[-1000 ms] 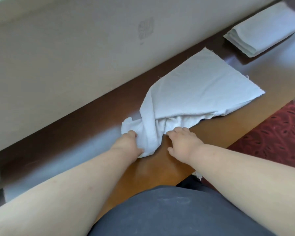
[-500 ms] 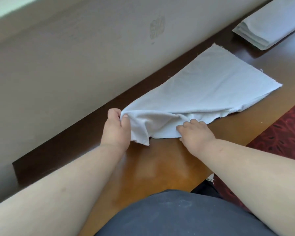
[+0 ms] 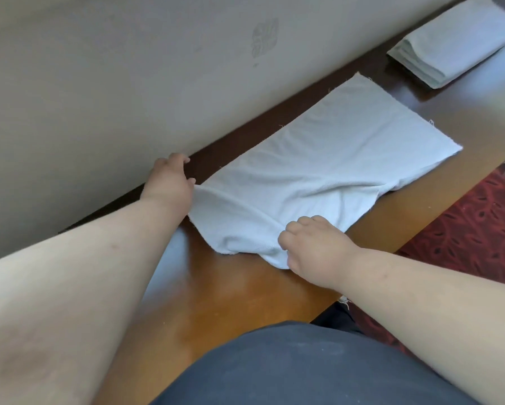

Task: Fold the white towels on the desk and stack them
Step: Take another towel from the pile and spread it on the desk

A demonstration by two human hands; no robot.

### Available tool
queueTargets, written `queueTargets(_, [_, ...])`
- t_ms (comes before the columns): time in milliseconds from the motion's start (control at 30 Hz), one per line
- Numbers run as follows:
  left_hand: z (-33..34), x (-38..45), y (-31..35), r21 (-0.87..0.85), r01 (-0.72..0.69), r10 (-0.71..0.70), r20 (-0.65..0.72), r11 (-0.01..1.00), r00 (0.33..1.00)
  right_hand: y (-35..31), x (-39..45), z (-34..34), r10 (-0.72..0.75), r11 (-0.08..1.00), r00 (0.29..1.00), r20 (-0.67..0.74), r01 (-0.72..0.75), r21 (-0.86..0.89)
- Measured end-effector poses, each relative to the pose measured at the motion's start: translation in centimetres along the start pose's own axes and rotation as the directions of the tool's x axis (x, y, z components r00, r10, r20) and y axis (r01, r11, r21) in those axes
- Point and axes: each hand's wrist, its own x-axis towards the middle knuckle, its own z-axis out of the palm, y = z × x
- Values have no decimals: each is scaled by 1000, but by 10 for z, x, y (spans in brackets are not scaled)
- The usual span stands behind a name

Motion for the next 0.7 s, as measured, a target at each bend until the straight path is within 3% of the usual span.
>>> queueTargets(100, [22,-32,-4,-81,255,-253,35,964,967,-30,8,12,-144,989,988,47,146,-36])
queueTargets(200, [40,-54,-3,-272,572,-552,154,774,820,-36,14,26,-2,999,994,107,5,-34])
queueTargets(267, [47,-54,-2,-290,646,-556,339,706,759,-33,18,30,45,999,992,118,-43,-12])
queueTargets(333, [50,-53,-2,-266,642,-511,425,719,747,-31,23,30,78,997,986,149,-76,-19])
queueTargets(400, [49,-51,0,-235,585,-477,389,776,788,-31,26,28,104,992,979,174,-113,48])
queueTargets(467, [45,-45,-2,-290,594,-511,316,751,800,-35,24,23,137,942,971,194,-188,276])
queueTargets(533, [37,-32,-9,-362,617,-576,227,699,786,-43,19,16,162,822,976,145,-215,527])
queueTargets(600, [24,-19,-18,-400,587,-590,132,703,797,-54,13,7,142,725,987,74,-154,671])
queueTargets(700, [7,-10,-29,-455,474,-525,16,754,851,-68,11,2,45,771,999,-21,-21,636])
